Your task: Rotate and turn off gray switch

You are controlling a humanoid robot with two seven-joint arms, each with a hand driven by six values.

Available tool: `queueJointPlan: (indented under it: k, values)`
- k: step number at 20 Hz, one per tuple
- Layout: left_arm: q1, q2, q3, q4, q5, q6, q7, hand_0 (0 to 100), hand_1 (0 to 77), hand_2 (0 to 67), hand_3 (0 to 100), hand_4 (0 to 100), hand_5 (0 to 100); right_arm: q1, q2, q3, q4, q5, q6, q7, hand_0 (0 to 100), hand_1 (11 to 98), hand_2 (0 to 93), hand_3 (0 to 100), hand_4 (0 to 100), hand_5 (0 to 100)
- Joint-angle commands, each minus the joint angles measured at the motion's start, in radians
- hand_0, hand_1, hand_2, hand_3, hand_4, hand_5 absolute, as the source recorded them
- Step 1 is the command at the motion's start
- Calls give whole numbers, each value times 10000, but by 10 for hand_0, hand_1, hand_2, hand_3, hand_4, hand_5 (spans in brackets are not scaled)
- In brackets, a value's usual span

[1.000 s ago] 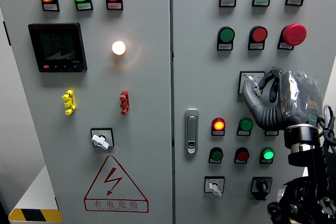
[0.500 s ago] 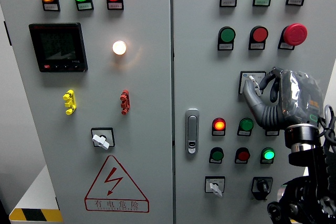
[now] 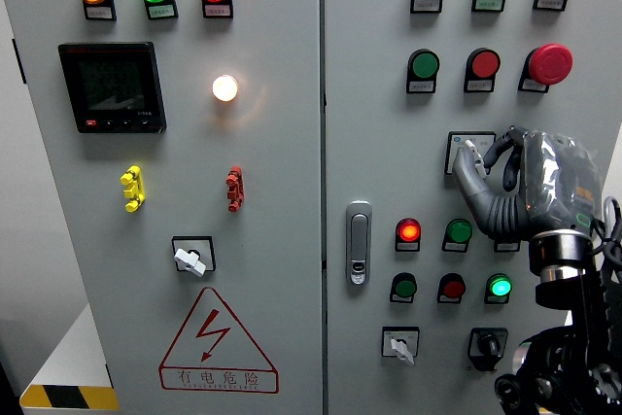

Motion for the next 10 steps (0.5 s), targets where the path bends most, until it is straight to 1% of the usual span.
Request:
queueJointPlan:
  k: [1, 7, 10]
  values:
    - [3, 0, 0, 0, -8, -1, 0, 0, 0, 104, 212, 130, 129, 0, -1, -2, 4, 5, -122, -17, 741, 375, 707, 1000, 982, 1000]
    - [3, 0, 0, 0, 7, -16, 0, 0, 0, 104, 212, 130, 129, -15, -1, -33, 20, 5, -153, -78, 747, 374, 720, 1000, 980, 1000]
    - [3, 0, 0, 0, -8, -1, 0, 0, 0, 104, 213, 130, 129, -31, -1, -48, 20, 5, -260, -78, 752, 371, 717, 1000, 983, 1000]
